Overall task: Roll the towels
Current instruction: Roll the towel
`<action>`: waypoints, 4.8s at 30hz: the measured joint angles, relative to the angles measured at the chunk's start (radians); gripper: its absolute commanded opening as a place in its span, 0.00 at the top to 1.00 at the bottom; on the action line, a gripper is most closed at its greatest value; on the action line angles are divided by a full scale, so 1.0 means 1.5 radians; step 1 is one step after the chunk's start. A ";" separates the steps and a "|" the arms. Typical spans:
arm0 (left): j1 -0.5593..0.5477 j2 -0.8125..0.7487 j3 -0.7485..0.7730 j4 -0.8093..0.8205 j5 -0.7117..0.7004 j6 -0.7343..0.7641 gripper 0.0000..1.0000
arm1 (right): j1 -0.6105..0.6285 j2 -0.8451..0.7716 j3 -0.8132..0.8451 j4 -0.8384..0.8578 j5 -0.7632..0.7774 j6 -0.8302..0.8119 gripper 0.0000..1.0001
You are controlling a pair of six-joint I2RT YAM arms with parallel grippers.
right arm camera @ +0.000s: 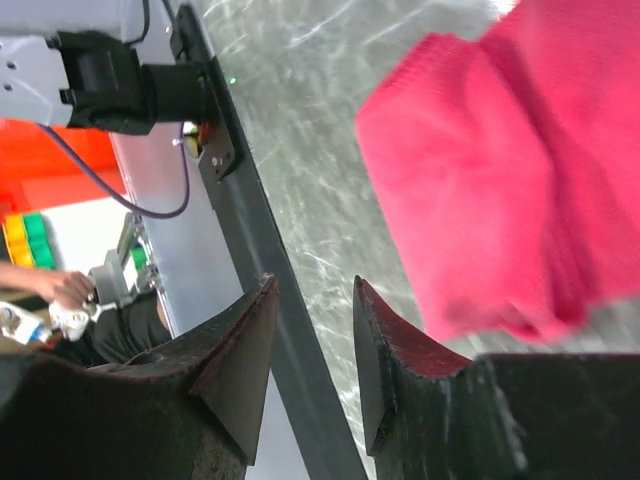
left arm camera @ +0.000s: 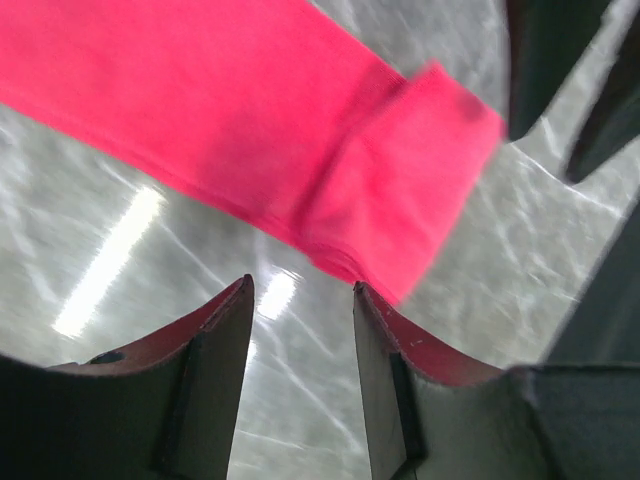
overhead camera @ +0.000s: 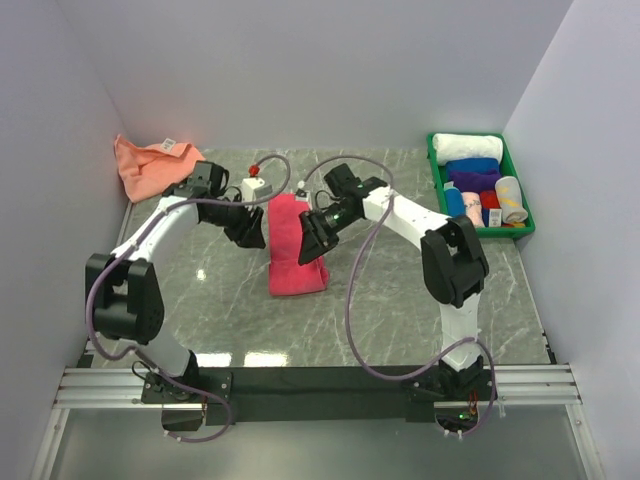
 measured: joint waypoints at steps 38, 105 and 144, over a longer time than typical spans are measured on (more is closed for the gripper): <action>-0.091 -0.054 -0.196 0.129 -0.100 0.066 0.43 | -0.016 0.137 -0.042 0.051 0.066 0.025 0.81; -0.136 0.430 0.219 -0.341 0.117 0.148 0.99 | 0.211 -0.446 -0.390 0.152 0.438 -0.324 0.29; 0.044 0.265 0.100 -0.295 0.117 0.106 0.50 | 0.236 -0.043 -0.224 0.275 0.295 -0.297 1.00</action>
